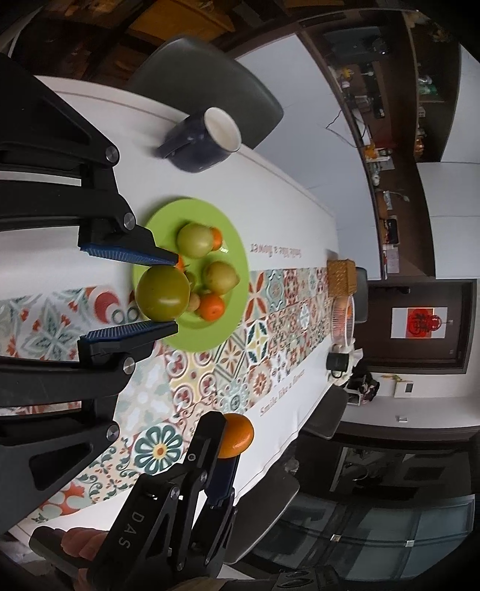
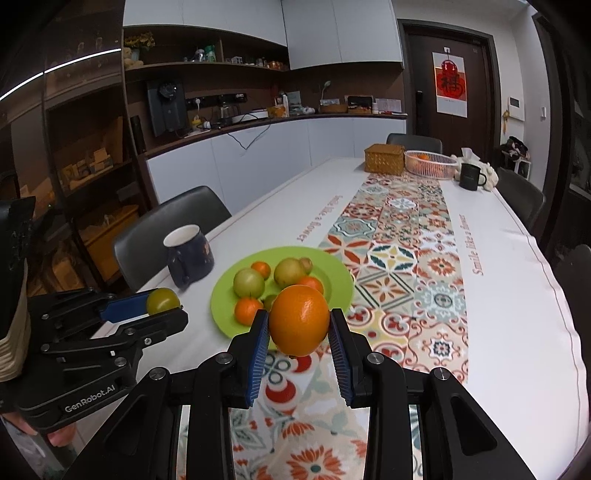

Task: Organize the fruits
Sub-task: 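Carry the green tomato and orange over the green plate, then open both grippers to release the tomato and orange onto the plate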

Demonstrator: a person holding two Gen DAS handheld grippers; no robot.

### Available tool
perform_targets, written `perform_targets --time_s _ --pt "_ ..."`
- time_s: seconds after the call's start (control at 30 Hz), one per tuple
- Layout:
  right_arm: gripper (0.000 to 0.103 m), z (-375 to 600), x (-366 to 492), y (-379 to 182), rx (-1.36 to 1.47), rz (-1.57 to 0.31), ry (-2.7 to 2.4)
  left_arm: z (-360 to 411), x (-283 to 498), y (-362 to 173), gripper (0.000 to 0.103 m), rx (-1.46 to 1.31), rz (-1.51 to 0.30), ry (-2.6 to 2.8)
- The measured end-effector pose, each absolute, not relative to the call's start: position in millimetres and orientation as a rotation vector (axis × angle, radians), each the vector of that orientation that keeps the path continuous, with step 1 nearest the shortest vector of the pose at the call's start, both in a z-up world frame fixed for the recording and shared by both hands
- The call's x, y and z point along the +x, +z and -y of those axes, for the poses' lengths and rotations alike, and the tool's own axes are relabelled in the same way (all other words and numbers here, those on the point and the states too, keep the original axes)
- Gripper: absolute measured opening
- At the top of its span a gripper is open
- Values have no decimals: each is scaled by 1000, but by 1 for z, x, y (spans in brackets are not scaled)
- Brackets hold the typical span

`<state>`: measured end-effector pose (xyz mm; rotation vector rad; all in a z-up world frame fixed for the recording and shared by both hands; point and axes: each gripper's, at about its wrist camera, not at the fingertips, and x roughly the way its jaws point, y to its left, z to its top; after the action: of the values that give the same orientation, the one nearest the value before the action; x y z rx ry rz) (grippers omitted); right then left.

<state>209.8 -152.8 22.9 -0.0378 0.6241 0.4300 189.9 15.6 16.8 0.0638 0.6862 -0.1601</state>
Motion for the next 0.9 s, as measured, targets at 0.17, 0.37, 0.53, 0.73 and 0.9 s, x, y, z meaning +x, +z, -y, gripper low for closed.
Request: perform_targets --time_s 0.17,0.37,0.53,0.73,0.9 --pt "34 143 227 28 -44 -613 429 -26 207 20 30 69 -675 -150" --pt "34 129 253 20 -55 -647 424 -42 233 12 30 54 -701 -129" --pt "34 120 281 2 -52 -715 414 -54 257 -7 30 31 -761 -130" --pt "34 107 306 -24 -70 -796 412 -63 285 -37 30 -15 -857 -156" --pt "34 97 317 -45 -98 -855 406 -64 304 -54 30 -32 -916 -162"
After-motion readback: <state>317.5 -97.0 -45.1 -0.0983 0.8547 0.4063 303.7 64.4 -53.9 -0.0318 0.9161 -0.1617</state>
